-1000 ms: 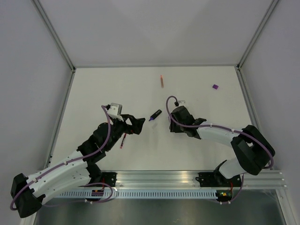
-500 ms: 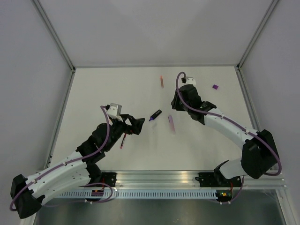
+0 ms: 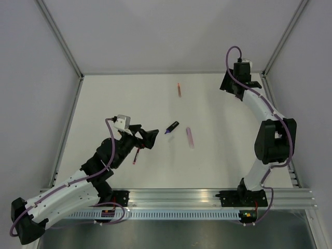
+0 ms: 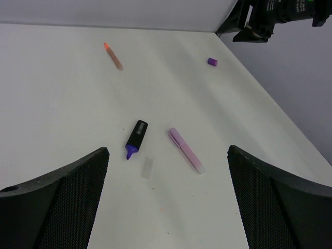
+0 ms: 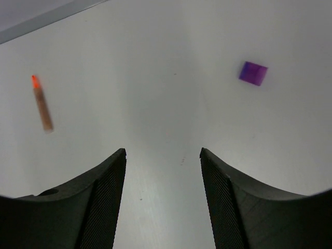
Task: Insert the pens into the pen caps
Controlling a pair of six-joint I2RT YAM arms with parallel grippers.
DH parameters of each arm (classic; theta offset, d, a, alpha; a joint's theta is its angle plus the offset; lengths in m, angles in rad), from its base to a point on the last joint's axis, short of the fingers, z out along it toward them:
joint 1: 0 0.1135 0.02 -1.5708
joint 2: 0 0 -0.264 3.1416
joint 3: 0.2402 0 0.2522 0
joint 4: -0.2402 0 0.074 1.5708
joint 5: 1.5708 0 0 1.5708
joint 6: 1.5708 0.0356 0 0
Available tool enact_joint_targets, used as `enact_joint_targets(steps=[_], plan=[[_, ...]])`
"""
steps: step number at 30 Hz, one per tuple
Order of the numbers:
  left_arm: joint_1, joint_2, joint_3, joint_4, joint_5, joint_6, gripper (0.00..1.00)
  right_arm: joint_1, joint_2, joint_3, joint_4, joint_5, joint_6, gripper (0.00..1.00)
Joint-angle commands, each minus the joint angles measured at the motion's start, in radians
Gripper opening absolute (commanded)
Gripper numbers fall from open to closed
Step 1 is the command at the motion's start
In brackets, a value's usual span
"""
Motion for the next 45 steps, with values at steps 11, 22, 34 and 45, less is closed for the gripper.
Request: enact_joint_targets(steps=[11, 22, 34, 45], plan=[[-0.001, 0.012, 0.011, 0.024, 0.042, 0.025, 1.00, -0.047, 0.196, 0.027, 0.067, -0.190, -0.174, 0.63], [-0.001, -0.039, -0.026, 0.041, 0.002, 0.012, 1.00, 0.267, 0.264, 0.194, 0.041, -0.069, -0.214, 0.66], [-0.001, -0.067, -0.029, 0.041, 0.016, 0.001, 1.00, 0.289, 0.580, 0.518, 0.064, -0.030, -0.224, 0.56], [-0.001, -0.047, -0.029, 0.049, 0.033, -0.005, 1.00, 0.298, 0.635, 0.523, 0.142, -0.032, -0.177, 0.54]])
